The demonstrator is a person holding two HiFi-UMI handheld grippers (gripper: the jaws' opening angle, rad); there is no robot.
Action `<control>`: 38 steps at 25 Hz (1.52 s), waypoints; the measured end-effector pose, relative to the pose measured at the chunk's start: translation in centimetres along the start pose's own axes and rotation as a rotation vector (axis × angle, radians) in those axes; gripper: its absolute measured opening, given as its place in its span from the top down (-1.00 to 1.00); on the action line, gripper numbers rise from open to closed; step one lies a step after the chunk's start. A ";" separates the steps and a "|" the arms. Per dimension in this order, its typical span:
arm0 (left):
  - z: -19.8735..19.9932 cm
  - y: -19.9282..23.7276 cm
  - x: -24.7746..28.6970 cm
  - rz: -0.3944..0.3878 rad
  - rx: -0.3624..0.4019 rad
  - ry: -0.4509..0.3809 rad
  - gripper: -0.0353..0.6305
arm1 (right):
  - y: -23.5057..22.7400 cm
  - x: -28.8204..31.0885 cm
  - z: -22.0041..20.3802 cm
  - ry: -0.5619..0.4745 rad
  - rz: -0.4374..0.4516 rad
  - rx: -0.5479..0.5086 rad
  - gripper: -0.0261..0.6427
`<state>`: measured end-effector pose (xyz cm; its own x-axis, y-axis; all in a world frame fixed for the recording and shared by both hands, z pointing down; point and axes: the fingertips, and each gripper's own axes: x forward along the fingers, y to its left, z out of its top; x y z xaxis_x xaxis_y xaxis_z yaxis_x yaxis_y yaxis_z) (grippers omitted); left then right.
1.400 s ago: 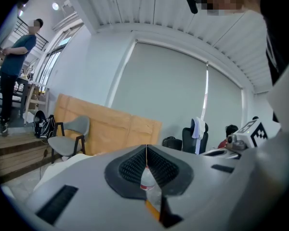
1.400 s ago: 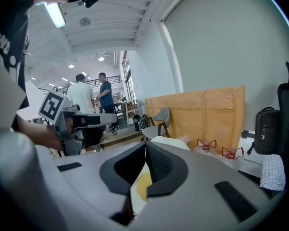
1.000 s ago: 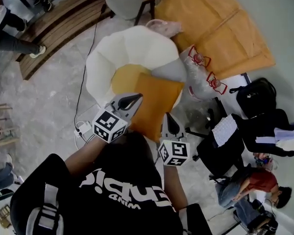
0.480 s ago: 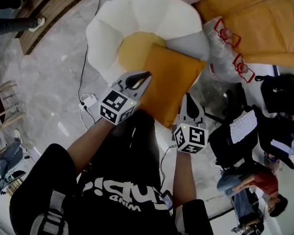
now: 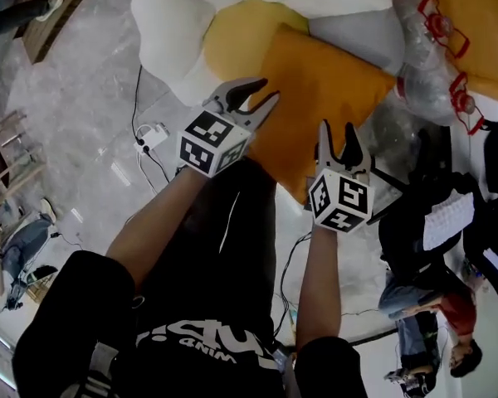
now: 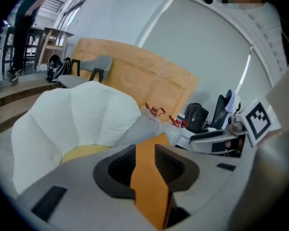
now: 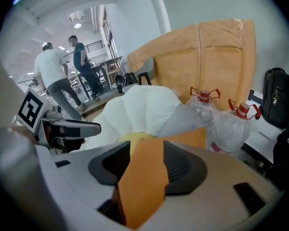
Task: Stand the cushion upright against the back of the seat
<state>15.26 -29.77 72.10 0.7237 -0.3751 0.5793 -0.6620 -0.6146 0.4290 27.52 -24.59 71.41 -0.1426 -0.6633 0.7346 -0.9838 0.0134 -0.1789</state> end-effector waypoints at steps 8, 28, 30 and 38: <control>-8.3 5.8 7.7 0.054 -0.056 0.114 0.47 | -5.2 8.3 -6.9 0.146 -0.138 -0.131 0.22; -19.4 10.5 18.3 0.153 -0.146 0.339 0.21 | -11.5 14.4 -14.4 0.337 -0.249 -0.147 0.18; -19.5 10.4 18.3 0.157 -0.146 0.352 0.28 | -11.7 14.4 -14.4 0.321 -0.245 -0.132 0.25; -19.4 9.5 17.4 0.129 -0.197 0.353 0.86 | -10.7 14.1 -14.5 0.308 -0.137 -0.079 0.84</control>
<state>17.77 -28.67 99.75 0.5437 -0.1588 0.8241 -0.7924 -0.4208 0.4417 34.42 -23.26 93.19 -0.0227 -0.4061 0.9136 -0.9997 0.0053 -0.0225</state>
